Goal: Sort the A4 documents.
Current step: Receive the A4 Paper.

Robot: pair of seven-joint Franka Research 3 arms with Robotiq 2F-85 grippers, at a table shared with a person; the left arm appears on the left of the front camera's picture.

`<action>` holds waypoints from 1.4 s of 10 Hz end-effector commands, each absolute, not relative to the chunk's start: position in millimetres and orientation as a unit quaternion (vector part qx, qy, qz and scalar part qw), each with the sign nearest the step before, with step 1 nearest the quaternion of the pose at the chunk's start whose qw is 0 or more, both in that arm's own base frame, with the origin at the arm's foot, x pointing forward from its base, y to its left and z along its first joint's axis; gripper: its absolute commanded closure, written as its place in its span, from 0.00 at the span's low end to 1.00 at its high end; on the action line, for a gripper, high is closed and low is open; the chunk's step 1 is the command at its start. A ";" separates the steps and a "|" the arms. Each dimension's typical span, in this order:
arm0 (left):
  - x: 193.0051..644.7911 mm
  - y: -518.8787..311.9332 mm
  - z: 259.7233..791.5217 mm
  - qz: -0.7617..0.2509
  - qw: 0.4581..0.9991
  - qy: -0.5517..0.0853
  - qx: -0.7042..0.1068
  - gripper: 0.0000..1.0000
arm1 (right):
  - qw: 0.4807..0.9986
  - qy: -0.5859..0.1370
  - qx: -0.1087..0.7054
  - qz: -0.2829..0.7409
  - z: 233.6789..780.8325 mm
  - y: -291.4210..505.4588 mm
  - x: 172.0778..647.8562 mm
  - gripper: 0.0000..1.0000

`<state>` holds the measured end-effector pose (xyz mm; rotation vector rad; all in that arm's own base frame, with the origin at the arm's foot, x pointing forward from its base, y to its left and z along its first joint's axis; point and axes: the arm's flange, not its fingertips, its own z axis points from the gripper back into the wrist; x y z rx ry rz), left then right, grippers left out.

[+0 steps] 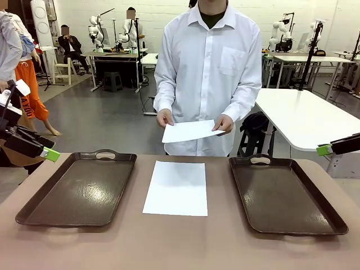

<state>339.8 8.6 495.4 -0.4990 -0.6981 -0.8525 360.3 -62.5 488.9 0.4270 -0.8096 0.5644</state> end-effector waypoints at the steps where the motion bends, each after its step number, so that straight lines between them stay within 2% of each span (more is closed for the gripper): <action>1: 339.8 9.9 495.5 -0.407 0.817 -0.332 -0.238 0.00 | 0.857 -0.385 0.210 0.269 486.8 -61.9 361.4 0.00; 14: 339.8 9.9 495.5 -0.407 0.817 -0.332 -0.238 0.00 | 0.857 -0.385 0.210 0.269 486.8 -61.9 361.4 0.00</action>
